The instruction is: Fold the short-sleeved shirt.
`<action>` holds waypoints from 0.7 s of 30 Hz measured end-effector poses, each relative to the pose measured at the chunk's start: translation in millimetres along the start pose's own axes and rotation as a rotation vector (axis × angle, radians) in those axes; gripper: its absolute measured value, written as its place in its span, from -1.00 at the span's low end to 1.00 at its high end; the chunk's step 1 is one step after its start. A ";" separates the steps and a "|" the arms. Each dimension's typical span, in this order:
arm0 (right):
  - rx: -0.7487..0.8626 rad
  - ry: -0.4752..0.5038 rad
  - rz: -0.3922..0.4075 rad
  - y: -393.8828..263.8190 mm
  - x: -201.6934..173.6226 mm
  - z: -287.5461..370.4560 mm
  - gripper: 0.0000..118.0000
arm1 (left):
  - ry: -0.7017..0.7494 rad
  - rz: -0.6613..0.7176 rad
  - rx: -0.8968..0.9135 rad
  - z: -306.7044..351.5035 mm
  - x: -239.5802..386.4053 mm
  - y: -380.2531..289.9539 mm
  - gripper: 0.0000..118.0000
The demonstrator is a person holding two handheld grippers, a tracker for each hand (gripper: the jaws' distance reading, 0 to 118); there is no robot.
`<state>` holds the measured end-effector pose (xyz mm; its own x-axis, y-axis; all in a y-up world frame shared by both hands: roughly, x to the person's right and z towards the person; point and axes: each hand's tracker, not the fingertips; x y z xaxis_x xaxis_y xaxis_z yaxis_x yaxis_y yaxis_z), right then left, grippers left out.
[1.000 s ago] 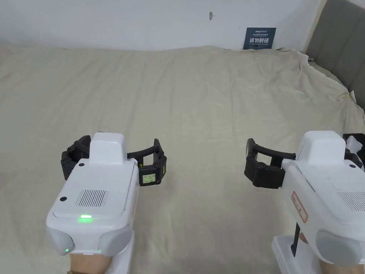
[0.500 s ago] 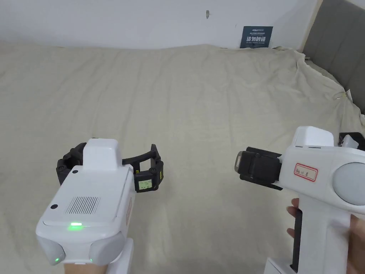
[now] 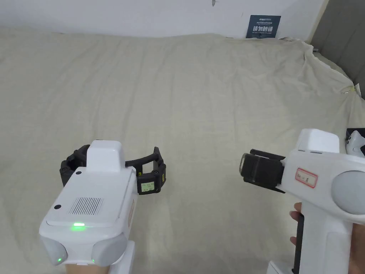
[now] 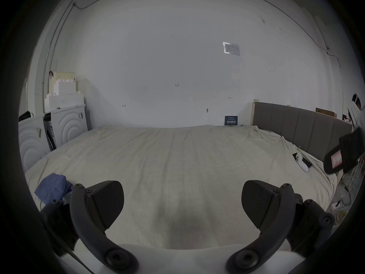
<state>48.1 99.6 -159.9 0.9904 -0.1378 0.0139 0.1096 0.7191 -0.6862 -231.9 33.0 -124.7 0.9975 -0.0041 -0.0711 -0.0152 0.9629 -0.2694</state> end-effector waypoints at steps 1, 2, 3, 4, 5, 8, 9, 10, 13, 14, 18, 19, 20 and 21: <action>-0.033 -0.026 0.035 -1.8 -2.9 -4.9 0.98 | 0.003 0.011 -0.009 -2.6 -1.1 -1.5 1.00; -0.064 -0.044 0.061 -5.2 -5.0 -11.1 0.98 | 0.007 0.024 -0.022 -5.7 -2.3 -3.3 1.00; -0.077 -0.048 0.075 -9.9 -8.0 -16.7 0.98 | 0.010 0.034 -0.033 -8.6 -3.5 -5.5 1.00; -0.069 -0.040 0.070 -16.8 -6.9 -25.8 0.98 | 0.012 0.043 -0.047 -12.2 -4.9 -8.5 1.00; -0.061 -0.033 0.057 -25.3 -2.2 -38.0 0.98 | 0.018 0.055 -0.064 -16.0 -6.3 -12.4 1.00; -0.114 -0.074 -0.028 -42.0 10.5 -77.2 0.98 | 0.030 0.077 -0.122 -29.1 -13.1 -24.4 1.00; -0.132 -0.082 -0.022 -45.4 13.0 -89.5 0.98 | 0.035 0.084 -0.159 -34.2 -15.8 -28.5 1.00; -0.114 -0.076 0.013 -48.3 15.0 -102.6 0.98 | 0.040 0.086 -0.195 -41.8 -19.6 -33.1 1.00; -0.093 -0.158 0.085 -49.3 20.7 -137.6 0.98 | 0.068 0.106 -0.303 -70.4 -33.1 -44.2 1.00; -0.077 -0.183 0.096 -46.5 22.8 -149.1 0.98 | 0.080 0.120 -0.327 -82.0 -38.2 -46.8 1.00; -0.023 -0.201 0.115 -28.3 31.8 -192.2 0.98 | 0.149 0.131 -0.427 -131.5 -54.5 -52.2 1.00; -0.007 -0.204 0.112 -19.6 29.3 -194.5 0.98 | 0.178 0.122 -0.452 -144.6 -56.7 -53.6 1.00; -0.002 -0.210 0.111 -13.2 30.6 -203.2 0.98 | 0.199 0.115 -0.471 -157.6 -58.6 -55.3 1.00; -0.005 -0.213 0.104 -8.1 33.4 -212.5 0.98 | 0.212 0.106 -0.487 -167.5 -59.4 -56.2 1.00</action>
<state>62.3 -55.6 -308.5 0.9919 0.0841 0.0951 0.0057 0.7186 -0.6954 -301.9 -66.1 -266.1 0.9537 -0.0162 -0.3004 -0.1958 0.7248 -0.6606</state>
